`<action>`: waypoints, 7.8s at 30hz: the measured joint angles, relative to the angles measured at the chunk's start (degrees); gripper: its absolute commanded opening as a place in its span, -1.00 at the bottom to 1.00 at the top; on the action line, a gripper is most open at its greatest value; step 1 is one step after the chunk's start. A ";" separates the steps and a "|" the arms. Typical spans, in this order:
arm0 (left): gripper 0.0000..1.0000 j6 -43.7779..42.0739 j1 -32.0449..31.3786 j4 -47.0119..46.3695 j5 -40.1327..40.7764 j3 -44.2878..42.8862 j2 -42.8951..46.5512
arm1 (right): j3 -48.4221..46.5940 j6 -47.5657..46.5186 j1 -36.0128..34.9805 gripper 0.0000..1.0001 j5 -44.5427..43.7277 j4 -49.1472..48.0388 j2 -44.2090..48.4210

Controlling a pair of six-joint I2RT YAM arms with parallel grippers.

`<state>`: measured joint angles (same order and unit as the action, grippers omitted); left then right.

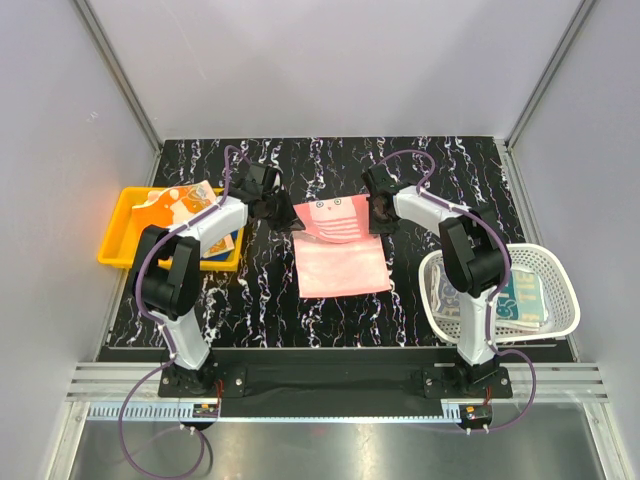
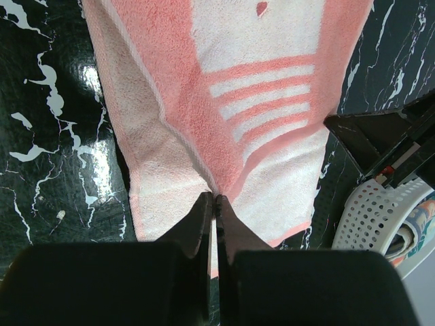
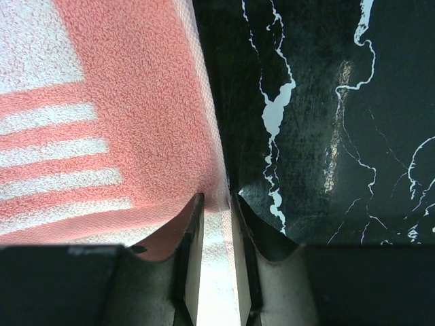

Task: Fold and stack the towels
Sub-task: Fold the towel

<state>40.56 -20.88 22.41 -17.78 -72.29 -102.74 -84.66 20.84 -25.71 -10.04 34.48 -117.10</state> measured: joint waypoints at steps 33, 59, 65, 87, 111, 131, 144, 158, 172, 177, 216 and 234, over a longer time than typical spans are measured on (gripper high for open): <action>-1.00 -0.66 0.33 0.66 0.72 0.00 -0.15 | -2.82 -1.01 0.00 -1.00 -1.01 3.58 0.76; -1.00 -1.92 -2.86 2.10 4.15 9.05 8.35 | 14.03 -1.38 0.00 -1.00 5.07 2.67 27.10; -1.00 -1.95 -3.02 3.63 5.79 8.46 11.06 | 14.27 -1.01 0.00 -1.00 5.22 2.62 29.18; -1.00 -1.25 -6.23 1.49 6.69 18.69 18.03 | 27.39 2.60 -0.15 -1.00 10.88 -2.05 34.86; -1.00 -0.79 -3.45 -7.85 3.65 23.06 7.34 | 32.41 9.49 -5.79 -1.00 17.09 -16.22 20.61; -1.00 -3.30 -3.91 -1.55 6.71 23.37 11.78 | 33.46 8.92 -6.62 -1.00 9.90 -10.08 24.68; -1.00 -4.74 -3.96 3.13 7.78 19.71 17.66 | 28.98 8.57 -6.62 -1.00 7.15 -4.50 29.88; -1.00 -4.26 -5.55 2.47 7.26 23.78 21.00 | 32.17 9.68 -6.78 -1.00 7.17 -3.78 34.27; -1.00 -2.60 -7.72 -2.10 7.17 28.83 18.51 | 37.88 10.80 -7.02 -1.00 9.18 -8.04 31.04; -1.00 -2.84 -7.76 -0.70 7.43 27.34 18.08 | 36.24 10.40 -7.04 -1.00 8.61 -7.02 30.67; -0.28 -0.83 -12.26 -4.46 6.99 33.86 20.09 | 43.98 12.37 -7.34 -0.24 10.93 -7.89 36.89; 0.03 -6.34 -3.08 3.74 12.55 6.43 7.58 | 21.68 6.25 1.03 0.22 4.55 -8.41 21.59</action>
<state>34.22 -23.97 26.15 -5.23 -65.87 -95.15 -62.98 27.09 -24.69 -5.50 26.06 -95.50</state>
